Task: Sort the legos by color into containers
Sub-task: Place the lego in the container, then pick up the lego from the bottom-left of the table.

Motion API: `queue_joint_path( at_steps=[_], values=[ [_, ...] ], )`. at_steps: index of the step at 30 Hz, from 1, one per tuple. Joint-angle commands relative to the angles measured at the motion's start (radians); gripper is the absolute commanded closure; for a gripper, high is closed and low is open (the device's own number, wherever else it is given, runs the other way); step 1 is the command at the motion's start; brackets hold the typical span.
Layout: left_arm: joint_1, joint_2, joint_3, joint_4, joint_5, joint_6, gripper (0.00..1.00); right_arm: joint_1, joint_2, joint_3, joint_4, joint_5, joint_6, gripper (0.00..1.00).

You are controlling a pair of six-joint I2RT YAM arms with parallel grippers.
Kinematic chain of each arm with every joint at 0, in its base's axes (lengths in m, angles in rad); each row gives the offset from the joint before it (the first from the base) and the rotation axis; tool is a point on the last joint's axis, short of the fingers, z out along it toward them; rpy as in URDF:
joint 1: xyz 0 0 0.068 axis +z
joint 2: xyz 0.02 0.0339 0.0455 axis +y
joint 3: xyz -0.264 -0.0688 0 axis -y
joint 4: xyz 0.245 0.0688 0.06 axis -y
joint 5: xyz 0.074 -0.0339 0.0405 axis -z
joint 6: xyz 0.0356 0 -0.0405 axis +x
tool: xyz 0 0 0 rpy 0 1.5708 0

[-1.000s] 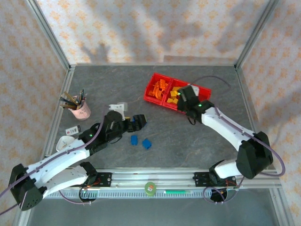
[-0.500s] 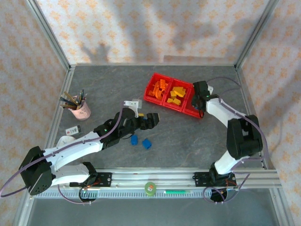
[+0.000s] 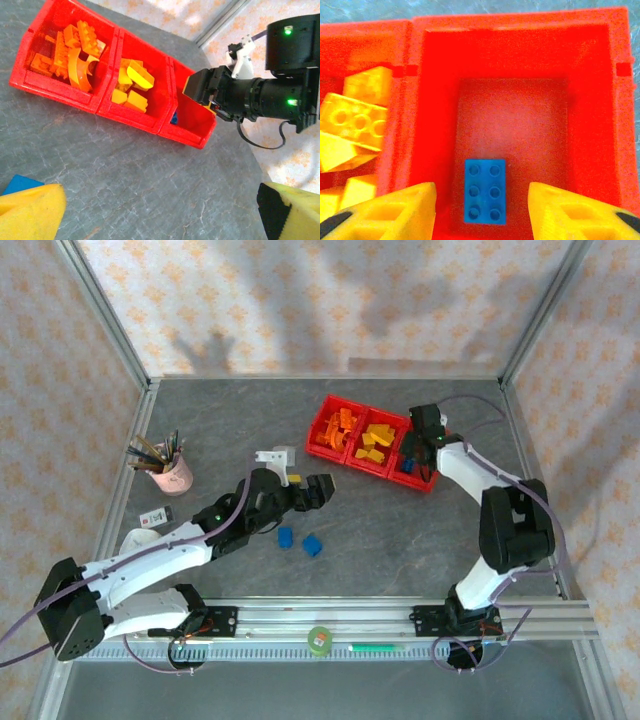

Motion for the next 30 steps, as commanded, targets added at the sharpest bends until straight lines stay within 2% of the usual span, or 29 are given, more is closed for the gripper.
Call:
queue_joint_path(
  at_steps=[1,8,16,24,30],
  values=[
    [-0.001,-0.045,0.000,-0.032,-0.051,0.020,0.01,0.046,-0.101,0.001,-0.032,-0.009,-0.011,0.47],
    [0.017,-0.171,-0.014,-0.169,-0.117,-0.015,0.01,0.188,-0.224,-0.058,-0.034,-0.065,0.016,0.42],
    [0.075,-0.351,-0.003,-0.453,-0.211,-0.071,0.01,0.443,-0.229,-0.062,0.011,-0.091,0.057,0.38],
    [0.095,-0.476,0.062,-0.766,-0.341,-0.154,0.01,0.699,-0.039,0.040,0.066,-0.085,0.123,0.35],
    [0.096,-0.556,0.098,-0.923,-0.430,-0.236,0.01,0.850,0.163,0.194,0.067,-0.066,0.096,0.32]
  ],
)
